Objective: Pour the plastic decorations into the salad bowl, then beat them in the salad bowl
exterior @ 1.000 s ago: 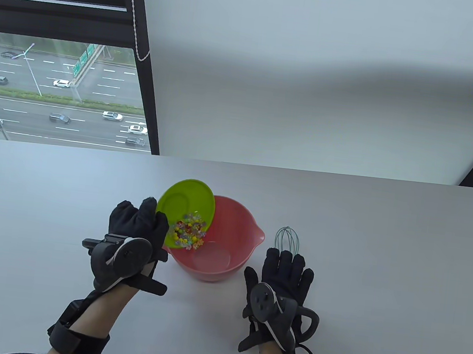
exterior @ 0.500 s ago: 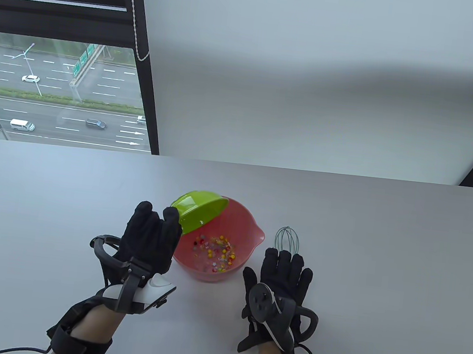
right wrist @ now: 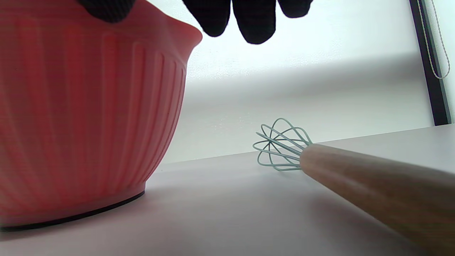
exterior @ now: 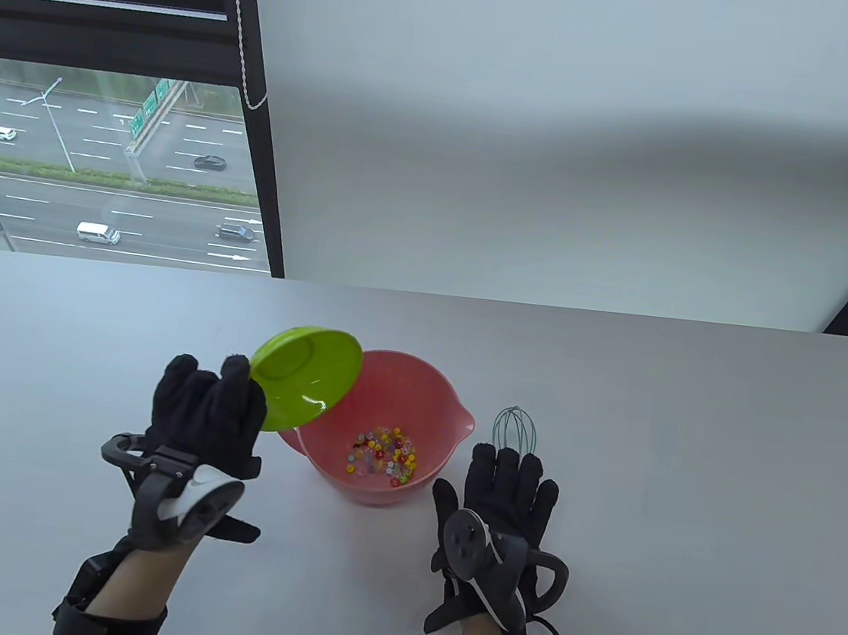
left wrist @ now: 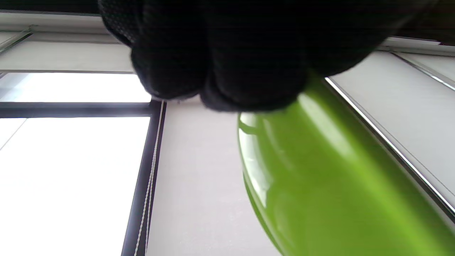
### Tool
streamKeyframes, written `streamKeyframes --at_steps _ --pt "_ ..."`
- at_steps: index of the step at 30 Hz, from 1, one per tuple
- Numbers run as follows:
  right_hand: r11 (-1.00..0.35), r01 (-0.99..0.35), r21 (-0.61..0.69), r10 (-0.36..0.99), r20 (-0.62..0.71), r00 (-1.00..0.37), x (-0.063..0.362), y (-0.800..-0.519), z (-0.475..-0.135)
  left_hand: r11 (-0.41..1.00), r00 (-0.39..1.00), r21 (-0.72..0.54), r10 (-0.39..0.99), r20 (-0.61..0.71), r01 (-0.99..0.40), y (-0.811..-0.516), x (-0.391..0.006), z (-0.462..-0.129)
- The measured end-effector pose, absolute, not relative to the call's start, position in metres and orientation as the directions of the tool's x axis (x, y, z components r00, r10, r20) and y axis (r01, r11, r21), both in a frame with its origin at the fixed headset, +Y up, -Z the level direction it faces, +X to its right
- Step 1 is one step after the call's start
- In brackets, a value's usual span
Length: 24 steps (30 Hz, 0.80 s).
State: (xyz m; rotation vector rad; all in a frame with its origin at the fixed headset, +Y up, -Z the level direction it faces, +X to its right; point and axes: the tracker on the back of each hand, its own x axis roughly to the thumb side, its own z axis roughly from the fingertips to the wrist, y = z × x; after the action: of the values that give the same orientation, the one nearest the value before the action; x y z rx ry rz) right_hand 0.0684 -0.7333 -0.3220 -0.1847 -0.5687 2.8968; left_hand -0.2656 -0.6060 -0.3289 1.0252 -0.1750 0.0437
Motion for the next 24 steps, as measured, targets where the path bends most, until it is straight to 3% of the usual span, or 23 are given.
streamKeyframes --at_steps 3,8,16,24 --pt "-0.911 -0.156 -0.383 0.204 -0.088 -0.975 0.069 -0.733 -0.322 0.585 0.974 0.783 0.193 0.116 -0.209 -0.620 -0.305 -0.343" --pt "-0.914 -0.158 -0.375 0.207 -0.092 -0.974 0.069 -0.733 -0.322 0.618 0.832 0.677 0.554 -0.015 -0.400 -0.657 -0.361 -0.364" --pt "-0.917 -0.153 -0.370 0.200 -0.092 -0.976 0.068 -0.732 -0.322 0.680 0.709 0.527 0.679 -0.190 -0.510 -0.711 -0.389 -0.384" --pt "-0.918 -0.157 -0.363 0.204 -0.094 -0.974 0.068 -0.732 -0.322 0.664 0.583 0.396 0.748 -0.318 -0.635 -0.742 -0.397 -0.398"
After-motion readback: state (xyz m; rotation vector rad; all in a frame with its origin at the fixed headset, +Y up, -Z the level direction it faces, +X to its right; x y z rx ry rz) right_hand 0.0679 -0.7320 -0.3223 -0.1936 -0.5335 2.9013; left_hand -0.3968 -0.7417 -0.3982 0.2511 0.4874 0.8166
